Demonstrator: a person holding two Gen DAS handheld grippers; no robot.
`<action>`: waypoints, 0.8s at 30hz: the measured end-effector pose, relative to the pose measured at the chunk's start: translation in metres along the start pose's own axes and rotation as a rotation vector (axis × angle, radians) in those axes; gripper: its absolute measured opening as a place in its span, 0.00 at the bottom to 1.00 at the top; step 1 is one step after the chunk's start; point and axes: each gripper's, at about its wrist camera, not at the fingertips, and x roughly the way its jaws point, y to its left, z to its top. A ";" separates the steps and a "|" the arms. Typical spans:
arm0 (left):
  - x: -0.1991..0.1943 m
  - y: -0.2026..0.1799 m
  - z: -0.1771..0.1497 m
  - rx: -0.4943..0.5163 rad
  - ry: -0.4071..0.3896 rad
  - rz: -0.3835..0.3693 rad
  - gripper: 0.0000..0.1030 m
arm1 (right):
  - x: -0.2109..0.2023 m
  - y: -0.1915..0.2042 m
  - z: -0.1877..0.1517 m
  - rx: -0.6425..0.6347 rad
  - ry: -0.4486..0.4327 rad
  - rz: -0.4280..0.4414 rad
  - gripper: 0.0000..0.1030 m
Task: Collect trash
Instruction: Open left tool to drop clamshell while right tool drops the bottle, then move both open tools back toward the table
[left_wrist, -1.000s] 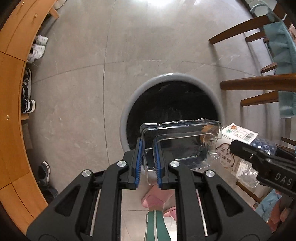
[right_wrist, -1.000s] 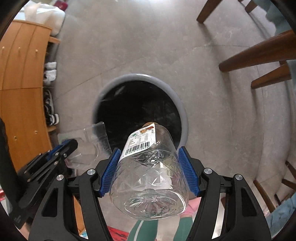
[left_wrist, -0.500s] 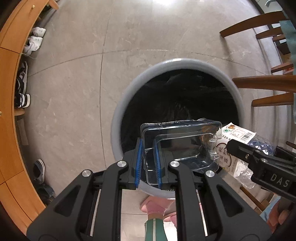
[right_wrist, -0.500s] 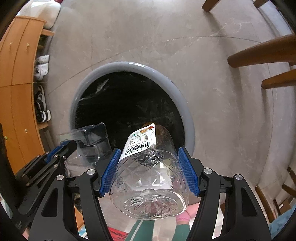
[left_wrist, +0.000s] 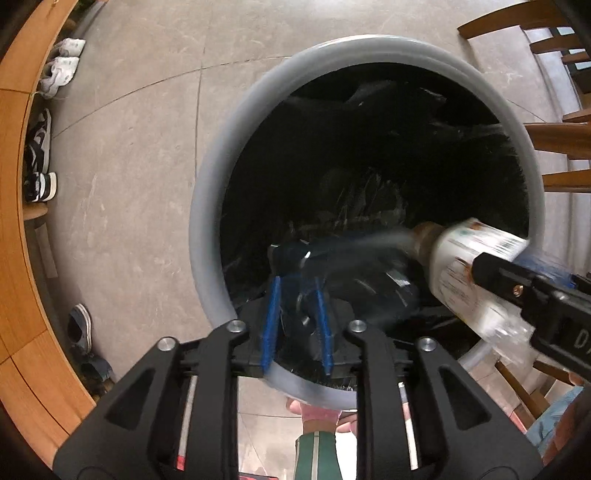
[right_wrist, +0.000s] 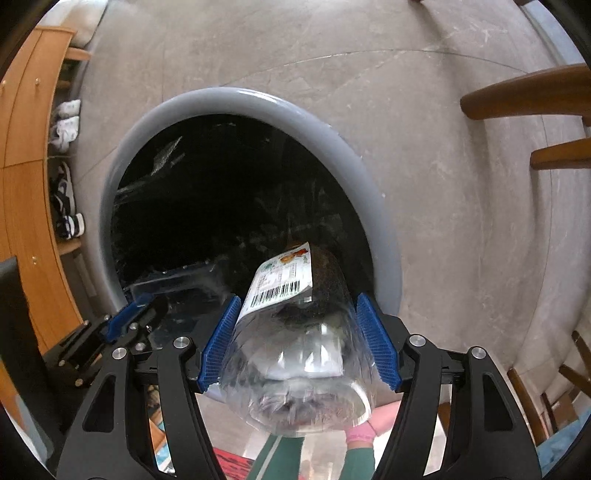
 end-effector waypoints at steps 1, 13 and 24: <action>-0.002 0.000 -0.001 -0.001 -0.008 -0.002 0.23 | -0.001 0.001 0.000 0.003 0.002 0.003 0.67; -0.038 0.000 -0.015 0.000 -0.051 -0.013 0.24 | -0.050 -0.007 -0.014 0.051 -0.063 0.092 0.68; -0.208 0.020 -0.057 0.013 -0.205 0.023 0.42 | -0.240 0.055 -0.110 -0.213 -0.277 0.097 0.71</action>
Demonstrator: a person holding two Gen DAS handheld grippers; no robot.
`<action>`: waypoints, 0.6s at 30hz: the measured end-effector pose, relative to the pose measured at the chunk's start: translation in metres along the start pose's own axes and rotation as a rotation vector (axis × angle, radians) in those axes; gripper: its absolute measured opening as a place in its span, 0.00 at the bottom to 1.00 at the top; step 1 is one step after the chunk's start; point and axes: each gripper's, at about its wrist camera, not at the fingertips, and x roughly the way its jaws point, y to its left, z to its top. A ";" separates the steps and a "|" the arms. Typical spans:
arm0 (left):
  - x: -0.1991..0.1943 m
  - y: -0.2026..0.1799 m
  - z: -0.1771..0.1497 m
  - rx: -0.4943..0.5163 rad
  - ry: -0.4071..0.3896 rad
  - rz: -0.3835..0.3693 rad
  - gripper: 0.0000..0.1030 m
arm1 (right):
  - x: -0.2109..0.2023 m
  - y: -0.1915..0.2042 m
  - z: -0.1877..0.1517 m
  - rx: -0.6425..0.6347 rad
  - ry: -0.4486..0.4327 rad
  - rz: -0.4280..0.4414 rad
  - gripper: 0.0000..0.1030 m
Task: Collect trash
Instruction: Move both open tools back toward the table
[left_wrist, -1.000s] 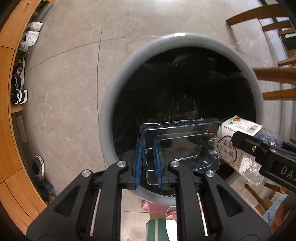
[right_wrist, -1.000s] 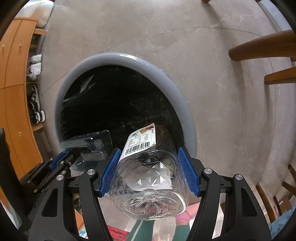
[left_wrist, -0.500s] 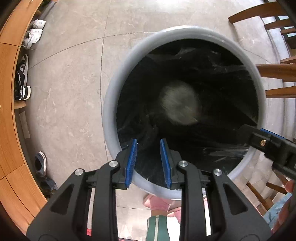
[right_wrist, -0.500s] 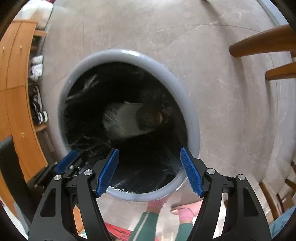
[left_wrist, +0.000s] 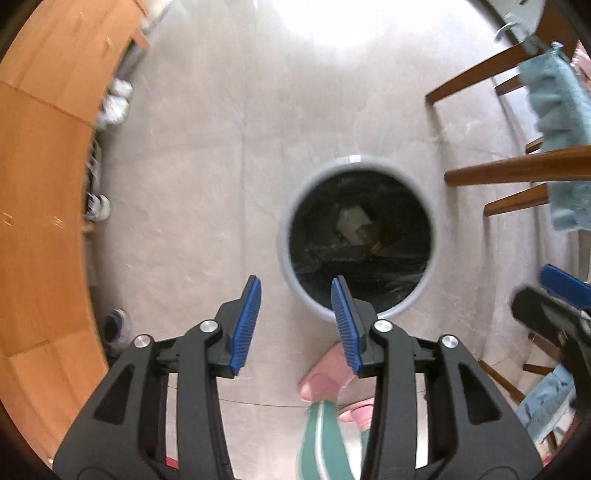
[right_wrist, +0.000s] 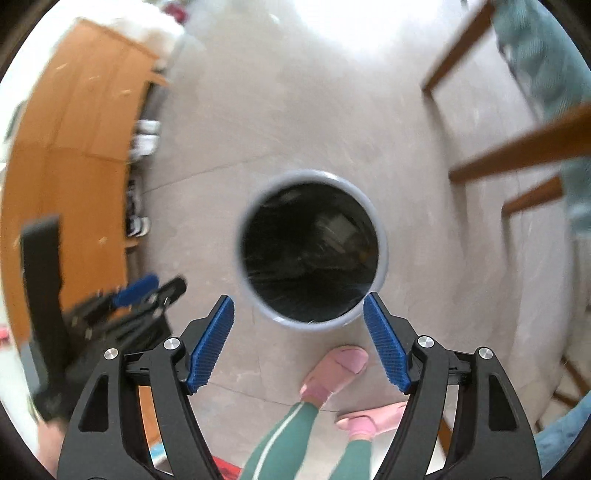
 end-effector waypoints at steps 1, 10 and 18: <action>-0.021 0.000 0.003 0.012 -0.018 0.010 0.42 | -0.024 0.007 -0.004 -0.026 -0.025 0.005 0.72; -0.225 -0.045 0.023 0.290 -0.300 0.005 0.62 | -0.261 0.002 -0.059 0.009 -0.354 -0.058 0.85; -0.298 -0.171 0.000 0.569 -0.313 -0.213 0.73 | -0.365 -0.095 -0.148 0.309 -0.473 -0.240 0.85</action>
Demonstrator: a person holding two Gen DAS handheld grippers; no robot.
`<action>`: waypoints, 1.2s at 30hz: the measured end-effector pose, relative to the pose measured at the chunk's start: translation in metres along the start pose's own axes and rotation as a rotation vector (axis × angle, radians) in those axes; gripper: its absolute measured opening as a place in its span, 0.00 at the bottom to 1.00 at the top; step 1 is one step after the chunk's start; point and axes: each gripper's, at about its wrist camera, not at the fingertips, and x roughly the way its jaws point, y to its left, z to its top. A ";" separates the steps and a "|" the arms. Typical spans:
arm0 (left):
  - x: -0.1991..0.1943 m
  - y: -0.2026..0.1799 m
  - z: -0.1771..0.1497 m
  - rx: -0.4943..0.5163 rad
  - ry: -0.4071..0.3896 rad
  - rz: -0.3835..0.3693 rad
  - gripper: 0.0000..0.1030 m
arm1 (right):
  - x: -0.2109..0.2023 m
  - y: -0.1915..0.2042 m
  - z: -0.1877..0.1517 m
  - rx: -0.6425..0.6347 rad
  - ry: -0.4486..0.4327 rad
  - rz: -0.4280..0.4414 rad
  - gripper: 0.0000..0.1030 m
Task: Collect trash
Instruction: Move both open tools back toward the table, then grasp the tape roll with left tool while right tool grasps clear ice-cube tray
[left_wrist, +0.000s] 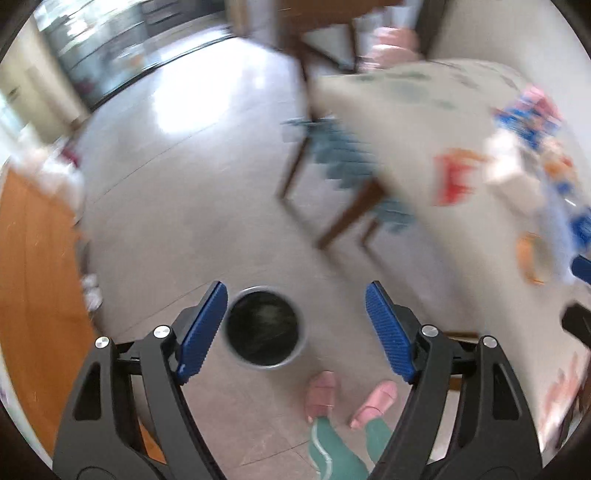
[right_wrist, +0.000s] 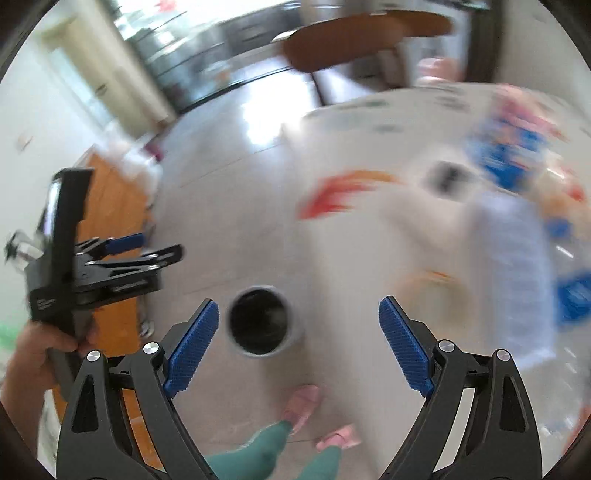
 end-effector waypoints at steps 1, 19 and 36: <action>0.000 -0.017 0.005 0.041 0.010 -0.019 0.73 | -0.009 -0.019 -0.005 0.039 -0.004 -0.040 0.85; 0.038 -0.208 0.039 0.390 0.111 -0.122 0.58 | 0.001 -0.124 -0.026 0.099 0.050 -0.155 0.52; 0.032 -0.221 0.028 0.356 0.079 -0.142 0.03 | 0.036 -0.112 -0.028 -0.020 0.079 -0.163 0.08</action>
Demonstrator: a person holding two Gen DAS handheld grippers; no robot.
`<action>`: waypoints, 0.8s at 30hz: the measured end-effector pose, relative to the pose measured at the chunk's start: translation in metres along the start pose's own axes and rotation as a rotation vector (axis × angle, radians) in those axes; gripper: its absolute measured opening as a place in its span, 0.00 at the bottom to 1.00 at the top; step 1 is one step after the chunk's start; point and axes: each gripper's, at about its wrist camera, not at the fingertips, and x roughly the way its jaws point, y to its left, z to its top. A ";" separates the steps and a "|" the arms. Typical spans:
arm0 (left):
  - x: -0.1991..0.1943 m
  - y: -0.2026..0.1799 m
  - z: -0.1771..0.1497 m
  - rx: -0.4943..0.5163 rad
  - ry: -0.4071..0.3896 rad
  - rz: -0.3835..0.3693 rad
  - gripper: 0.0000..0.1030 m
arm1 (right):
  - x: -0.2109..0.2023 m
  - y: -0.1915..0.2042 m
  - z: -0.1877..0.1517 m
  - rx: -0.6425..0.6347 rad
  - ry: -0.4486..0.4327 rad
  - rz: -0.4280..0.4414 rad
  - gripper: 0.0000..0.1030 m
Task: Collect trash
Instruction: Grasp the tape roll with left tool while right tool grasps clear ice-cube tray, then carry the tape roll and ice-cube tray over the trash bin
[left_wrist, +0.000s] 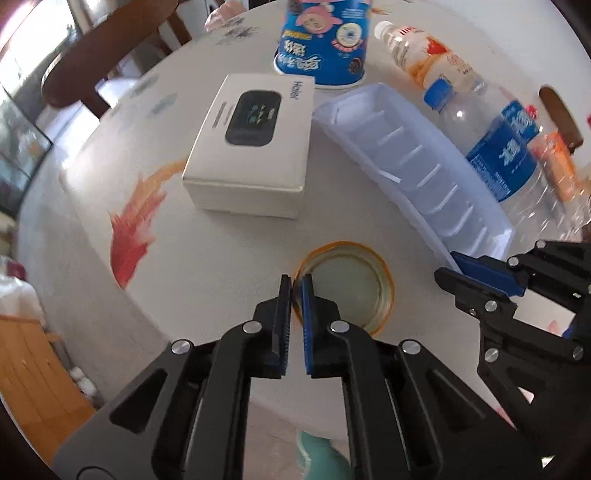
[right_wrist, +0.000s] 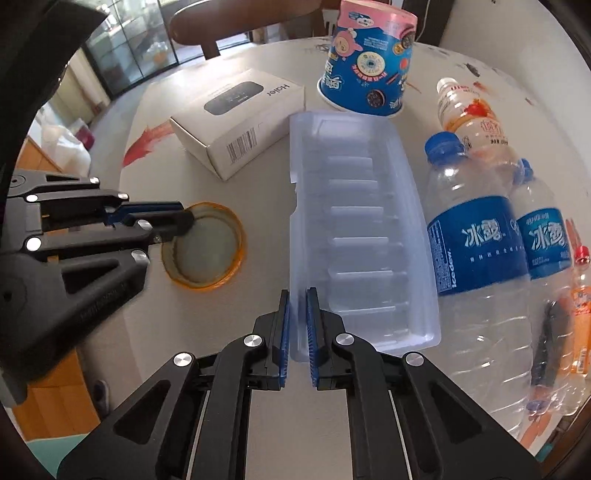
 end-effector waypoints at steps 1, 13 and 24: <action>-0.003 0.003 -0.003 -0.014 0.001 -0.004 0.03 | -0.003 -0.003 0.001 0.010 -0.005 0.011 0.08; -0.031 0.012 -0.007 -0.101 -0.067 -0.030 0.03 | -0.047 -0.039 0.011 0.203 -0.070 0.228 0.04; -0.071 0.036 -0.016 -0.178 -0.141 0.003 0.03 | -0.093 -0.023 0.020 0.155 -0.165 0.288 0.04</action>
